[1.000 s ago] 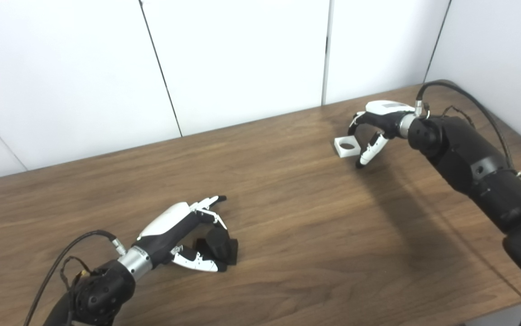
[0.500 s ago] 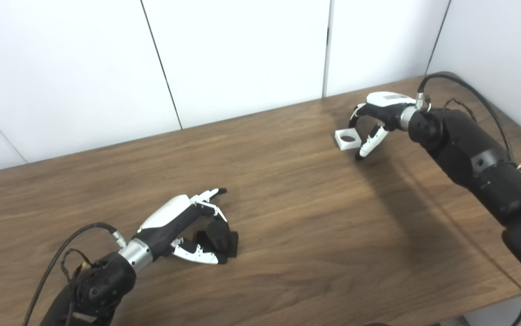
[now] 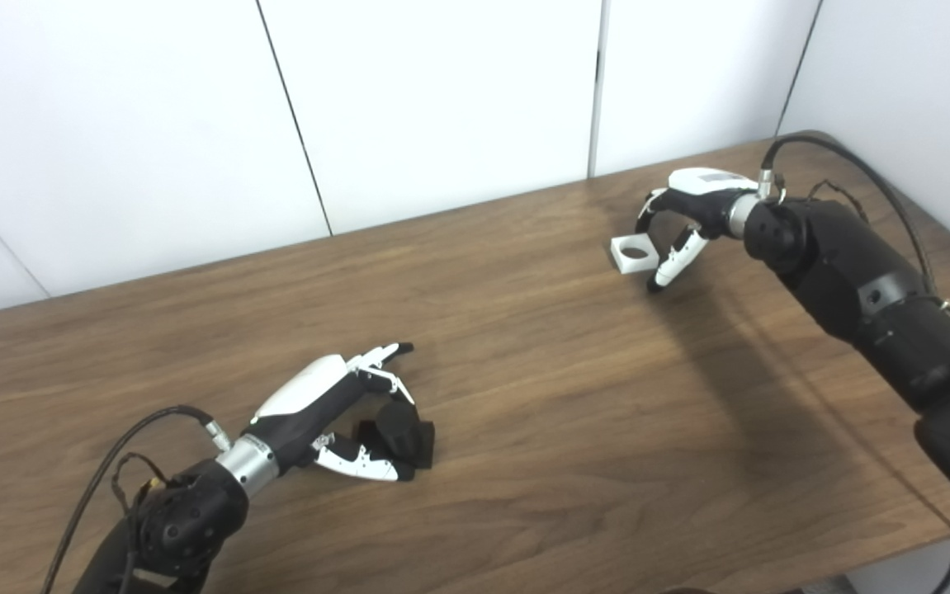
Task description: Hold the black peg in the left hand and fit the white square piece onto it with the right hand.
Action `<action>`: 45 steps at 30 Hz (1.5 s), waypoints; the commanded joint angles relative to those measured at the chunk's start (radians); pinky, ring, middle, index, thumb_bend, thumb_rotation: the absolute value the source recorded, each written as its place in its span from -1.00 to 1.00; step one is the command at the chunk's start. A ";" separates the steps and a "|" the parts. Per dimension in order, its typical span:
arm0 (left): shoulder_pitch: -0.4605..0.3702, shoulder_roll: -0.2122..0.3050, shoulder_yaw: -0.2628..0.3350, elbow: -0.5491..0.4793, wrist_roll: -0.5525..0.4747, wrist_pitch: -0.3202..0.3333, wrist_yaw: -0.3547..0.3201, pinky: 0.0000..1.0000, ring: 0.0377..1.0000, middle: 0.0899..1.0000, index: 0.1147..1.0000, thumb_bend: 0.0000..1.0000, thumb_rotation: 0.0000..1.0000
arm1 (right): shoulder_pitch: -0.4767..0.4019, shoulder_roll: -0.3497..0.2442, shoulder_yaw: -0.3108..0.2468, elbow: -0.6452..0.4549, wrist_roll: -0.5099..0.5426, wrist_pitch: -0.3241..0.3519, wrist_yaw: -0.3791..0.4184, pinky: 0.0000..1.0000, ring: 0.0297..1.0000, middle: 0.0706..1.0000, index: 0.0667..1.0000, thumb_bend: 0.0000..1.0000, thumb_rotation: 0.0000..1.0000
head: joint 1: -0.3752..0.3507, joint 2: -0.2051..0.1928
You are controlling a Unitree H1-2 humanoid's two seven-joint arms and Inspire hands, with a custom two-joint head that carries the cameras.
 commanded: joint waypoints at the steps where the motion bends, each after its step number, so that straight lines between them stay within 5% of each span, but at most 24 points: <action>1: 0.022 0.031 -0.019 0.028 0.058 0.014 -0.029 0.97 1.00 1.00 -0.14 0.04 -0.84 | -0.027 0.004 0.009 -0.001 -0.008 0.002 -0.005 1.00 0.97 0.87 0.42 0.48 -0.37 | 0.000 0.001; 8: 0.024 0.029 -0.021 0.019 0.060 0.025 -0.032 0.97 1.00 1.00 -0.14 0.04 -0.85 | -0.012 0.016 0.003 0.007 -0.017 -0.004 -0.075 0.97 0.91 0.78 0.25 0.39 -0.54 | 0.005 0.002; 10: 0.024 0.028 -0.021 0.023 0.059 0.021 -0.030 0.97 1.00 1.00 -0.14 0.04 -0.85 | -0.008 0.020 0.000 0.011 -0.016 -0.010 -0.098 0.97 0.89 0.75 -0.01 0.11 -0.67 | 0.004 0.003; 13: 0.022 0.029 -0.022 0.023 0.061 0.019 -0.031 0.95 1.00 1.00 -0.14 0.04 -0.85 | -0.003 0.023 -0.001 0.022 -0.022 -0.026 -0.137 0.92 0.85 0.69 -0.09 0.04 -0.72 | 0.004 0.002; 32: 0.018 0.023 -0.025 0.029 0.061 0.021 -0.030 0.96 1.00 1.00 -0.14 0.04 -0.85 | 0.018 0.014 0.004 0.021 -0.040 -0.082 -0.263 0.86 0.77 0.59 -0.10 0.03 -0.73 | 0.017 0.001; 45: 0.001 -0.001 -0.030 0.069 0.063 0.011 -0.017 0.99 1.00 1.00 -0.14 0.04 -0.85 | 0.060 -0.013 -0.038 -0.061 -0.019 -0.199 -0.361 0.87 0.76 0.60 -0.10 0.04 -0.73 | 0.128 -0.015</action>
